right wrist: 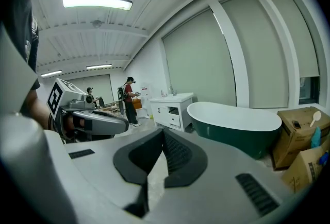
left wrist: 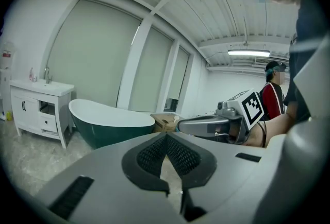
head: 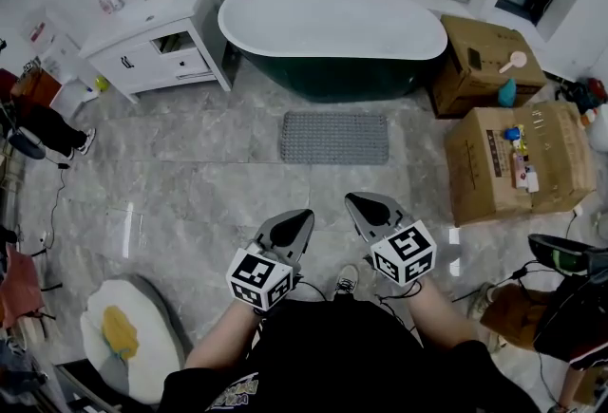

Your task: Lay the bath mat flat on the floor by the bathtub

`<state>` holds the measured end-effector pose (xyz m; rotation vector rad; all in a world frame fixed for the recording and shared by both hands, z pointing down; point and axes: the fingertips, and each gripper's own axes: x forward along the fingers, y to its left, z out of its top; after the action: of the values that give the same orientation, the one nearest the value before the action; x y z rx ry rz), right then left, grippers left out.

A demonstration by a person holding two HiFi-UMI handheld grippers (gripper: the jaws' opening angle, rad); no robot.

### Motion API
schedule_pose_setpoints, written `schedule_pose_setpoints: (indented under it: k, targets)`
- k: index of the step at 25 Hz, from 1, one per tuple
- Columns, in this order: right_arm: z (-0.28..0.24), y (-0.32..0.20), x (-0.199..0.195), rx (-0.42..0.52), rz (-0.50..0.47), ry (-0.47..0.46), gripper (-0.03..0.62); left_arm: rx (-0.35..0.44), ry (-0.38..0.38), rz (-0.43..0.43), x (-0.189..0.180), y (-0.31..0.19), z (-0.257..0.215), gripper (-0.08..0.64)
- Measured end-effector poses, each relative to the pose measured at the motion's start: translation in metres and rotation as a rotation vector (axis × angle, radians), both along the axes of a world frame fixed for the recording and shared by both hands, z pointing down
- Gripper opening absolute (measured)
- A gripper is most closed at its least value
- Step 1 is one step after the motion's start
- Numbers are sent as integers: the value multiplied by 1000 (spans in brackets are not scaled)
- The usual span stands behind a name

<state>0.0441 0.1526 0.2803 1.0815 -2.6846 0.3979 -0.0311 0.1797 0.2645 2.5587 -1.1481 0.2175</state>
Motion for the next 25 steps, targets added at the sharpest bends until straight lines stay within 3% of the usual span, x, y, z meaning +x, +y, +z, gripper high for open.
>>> schedule_pose_setpoints:
  k: [14, 20, 25]
  targets:
    - [-10, 30, -133, 4, 122, 21, 17, 16, 21, 116, -138, 17, -9, 15]
    - [-14, 48, -163, 2, 219, 34, 17, 10, 41, 198, -170, 22, -12, 15]
    - [-7, 69, -176, -13, 283, 27, 17, 27, 9, 254, -183, 35, -5, 15]
